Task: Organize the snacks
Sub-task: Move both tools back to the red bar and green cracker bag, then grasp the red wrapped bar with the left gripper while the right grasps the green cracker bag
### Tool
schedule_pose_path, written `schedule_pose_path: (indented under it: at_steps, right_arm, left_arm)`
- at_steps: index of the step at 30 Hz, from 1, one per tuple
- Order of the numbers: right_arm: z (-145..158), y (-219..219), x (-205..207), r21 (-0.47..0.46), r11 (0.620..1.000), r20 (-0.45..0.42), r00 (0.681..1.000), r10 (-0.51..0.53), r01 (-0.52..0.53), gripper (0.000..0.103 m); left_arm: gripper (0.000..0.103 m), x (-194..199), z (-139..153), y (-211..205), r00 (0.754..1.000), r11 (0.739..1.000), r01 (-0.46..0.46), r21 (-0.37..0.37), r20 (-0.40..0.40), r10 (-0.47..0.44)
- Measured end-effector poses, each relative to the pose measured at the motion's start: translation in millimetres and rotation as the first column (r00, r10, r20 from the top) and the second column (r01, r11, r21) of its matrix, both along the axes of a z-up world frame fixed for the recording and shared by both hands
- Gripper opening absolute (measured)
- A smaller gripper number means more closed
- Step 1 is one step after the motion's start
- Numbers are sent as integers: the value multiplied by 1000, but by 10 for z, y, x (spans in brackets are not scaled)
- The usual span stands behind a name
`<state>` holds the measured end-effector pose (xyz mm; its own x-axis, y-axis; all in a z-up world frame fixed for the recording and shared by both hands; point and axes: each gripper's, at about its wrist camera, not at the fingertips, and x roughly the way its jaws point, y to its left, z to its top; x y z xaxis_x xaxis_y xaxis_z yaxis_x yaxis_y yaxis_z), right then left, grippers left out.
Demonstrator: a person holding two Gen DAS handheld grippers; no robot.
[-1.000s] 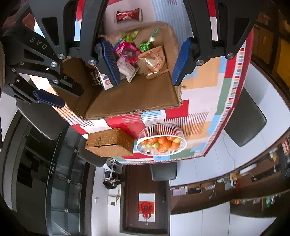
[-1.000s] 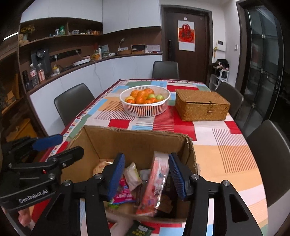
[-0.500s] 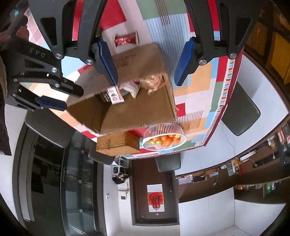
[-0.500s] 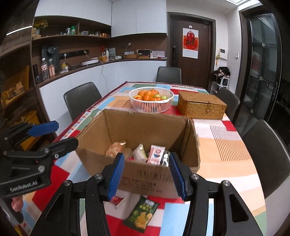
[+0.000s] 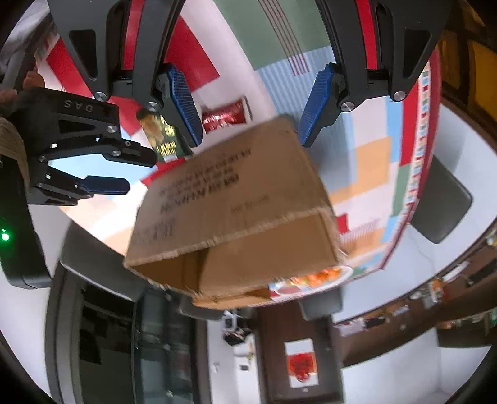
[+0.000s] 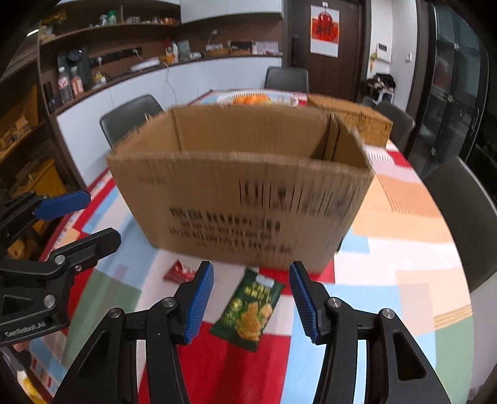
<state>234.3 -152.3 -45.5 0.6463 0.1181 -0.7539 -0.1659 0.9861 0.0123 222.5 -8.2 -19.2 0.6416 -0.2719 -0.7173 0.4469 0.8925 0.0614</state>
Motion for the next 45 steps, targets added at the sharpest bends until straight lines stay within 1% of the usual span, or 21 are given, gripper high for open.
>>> schedule_pose_path:
  at_steps: [3,7,13,15,20,22,24,26,28,30,31,32,34,36,40,45]
  right_arm:
    - [-142,-4,2,1,1000,-41,999,-20,20,52]
    - [-330,-13,47,34,998,-115,992,-44,48,52]
    - [-524,-72,86,40,993,-181,978,-106,115,52]
    - [-567,-106,94,46,990,-193,973,-123,134,52]
    - [-621,-119,71,49,988,-202,970,-136,149,52]
    - [-638,-107,55,52,988,-203,970,-133,147,52]
    - [-651,-96,45,57,987,-207,969,-132,147,52]
    - [-667,-82,45,64,987,-212,969,-130,146,52]
    - [-683,-74,46,64,987,-214,968,-128,145,52]
    - [-705,-68,87,61,987,-221,967,-129,146,52]
    - [-724,-53,100,63,987,-225,966,-130,148,52]
    - [-735,-66,144,66,986,-231,964,-131,150,52]
    - [-767,-59,153,67,986,-238,962,-132,152,52]
    - [-787,-20,151,70,986,-237,963,-130,151,52]
    - [-805,46,237,70,987,-236,964,-123,143,52]
    - [-842,139,296,63,989,-230,966,-120,137,52]
  left_arm:
    - [64,30,-119,-39,998,998,57,17,-30,-57]
    - [63,93,-295,-156,988,985,151,85,-56,-146]
    - [63,181,-481,-328,961,942,275,190,-85,-264]
    - [63,205,-540,-364,948,925,318,206,-100,-303]
    - [63,264,-702,-463,919,885,393,252,-142,-367]
    - [63,285,-760,-502,912,873,409,267,-148,-382]
    - [63,327,-804,-540,908,868,418,266,-157,-389]
    - [63,354,-843,-554,901,868,431,247,-170,-399]
    - [63,369,-883,-566,901,868,431,245,-172,-399]
    - [60,395,-929,-566,902,874,426,234,-184,-391]
    - [55,416,-935,-551,902,882,423,207,-194,-386]
    - [52,441,-933,-531,902,892,415,177,-210,-378]
    - [38,478,-932,-488,902,906,400,139,-235,-362]
    - [33,483,-951,-440,898,914,393,104,-255,-357]
    - [30,473,-958,-406,906,930,362,70,-262,-333]
    - [32,493,-976,-357,917,948,316,35,-267,-296]
